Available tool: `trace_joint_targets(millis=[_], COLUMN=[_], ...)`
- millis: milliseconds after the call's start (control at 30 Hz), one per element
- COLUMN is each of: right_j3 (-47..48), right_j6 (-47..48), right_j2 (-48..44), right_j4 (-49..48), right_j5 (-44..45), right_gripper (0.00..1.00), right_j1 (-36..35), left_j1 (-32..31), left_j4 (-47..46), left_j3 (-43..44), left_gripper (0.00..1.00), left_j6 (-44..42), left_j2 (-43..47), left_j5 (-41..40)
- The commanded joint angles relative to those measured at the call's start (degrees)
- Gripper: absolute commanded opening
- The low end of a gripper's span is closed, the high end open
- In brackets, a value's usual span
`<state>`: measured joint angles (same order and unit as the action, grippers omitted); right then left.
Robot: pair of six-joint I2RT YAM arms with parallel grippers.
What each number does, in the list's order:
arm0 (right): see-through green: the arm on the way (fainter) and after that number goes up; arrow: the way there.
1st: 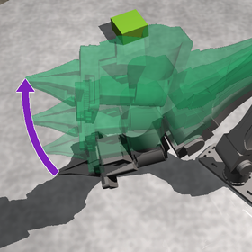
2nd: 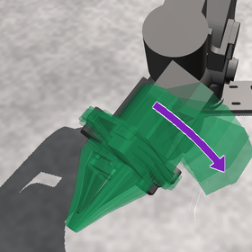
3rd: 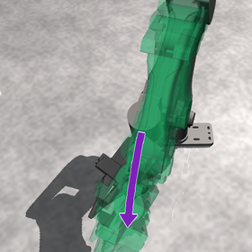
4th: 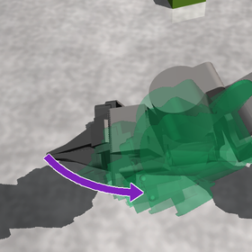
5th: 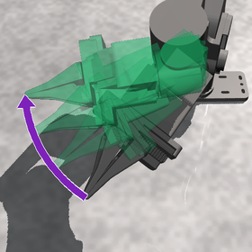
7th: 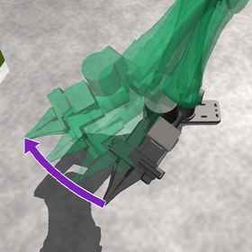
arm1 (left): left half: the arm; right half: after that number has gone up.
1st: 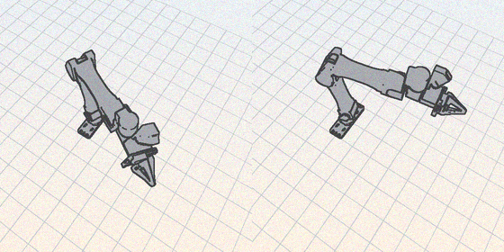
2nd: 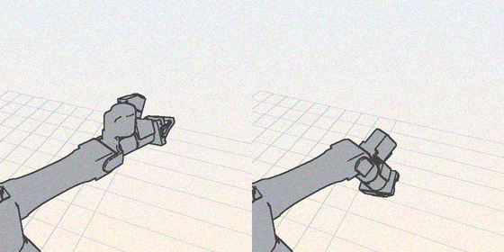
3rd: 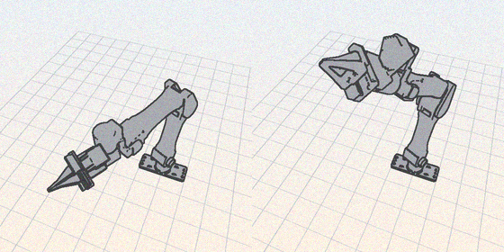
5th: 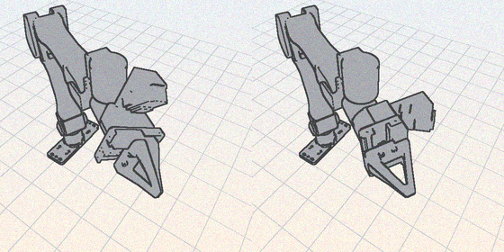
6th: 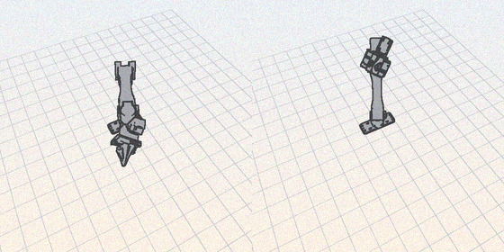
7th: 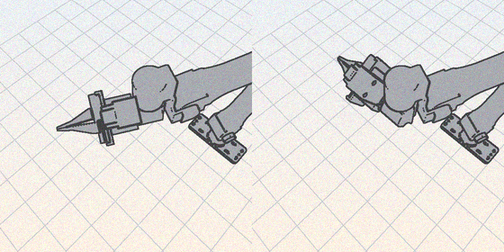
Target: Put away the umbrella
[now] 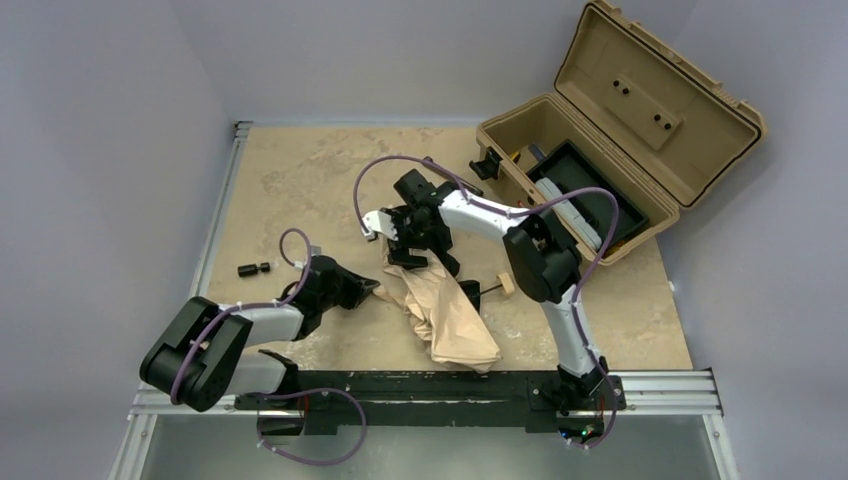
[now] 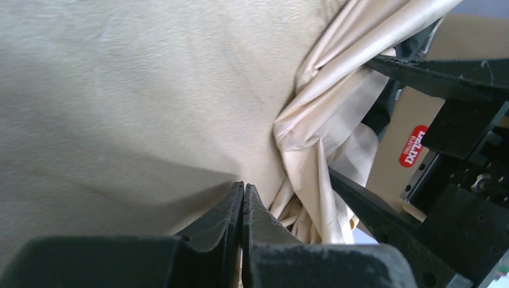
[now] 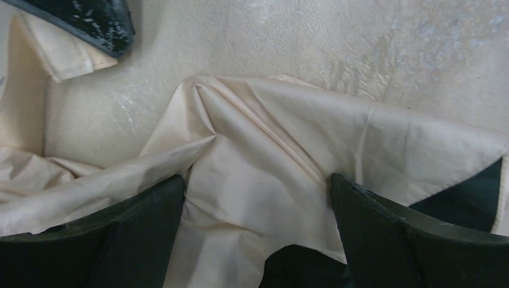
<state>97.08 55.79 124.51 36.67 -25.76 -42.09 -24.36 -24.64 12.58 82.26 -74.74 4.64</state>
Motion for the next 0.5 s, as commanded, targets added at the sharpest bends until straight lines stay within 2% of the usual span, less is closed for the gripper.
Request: trace_joint_targets(millis=[0, 300, 367, 467], right_j3=[3.27, 10.31, 10.20, 9.67], right_j6=[-7.15, -14.01, -13.79, -13.23], right_j2=[1.58, 8.51, 9.43, 10.06], right_j4=[-3.03, -0.08, 0.21, 0.53], right_j5=[5.58, 10.56, 10.83, 10.48], right_gripper=[0.89, 0.86, 0.80, 0.55], right_j1=[-0.53, -0.86, -0.94, -0.98], left_j1=[0.45, 0.45, 0.45, 0.45], left_j4=[-1.93, -2.78, -2.12, -0.07], left_j3=[-1.74, -1.86, -2.01, -2.20], left_gripper=[0.00, 0.00, 0.00, 0.00], left_j6=[-1.08, -0.74, -0.86, -1.76], left_j2=[-0.73, -0.30, 0.56, 2.58], left_j5=[-0.96, -1.02, -1.02, -1.48])
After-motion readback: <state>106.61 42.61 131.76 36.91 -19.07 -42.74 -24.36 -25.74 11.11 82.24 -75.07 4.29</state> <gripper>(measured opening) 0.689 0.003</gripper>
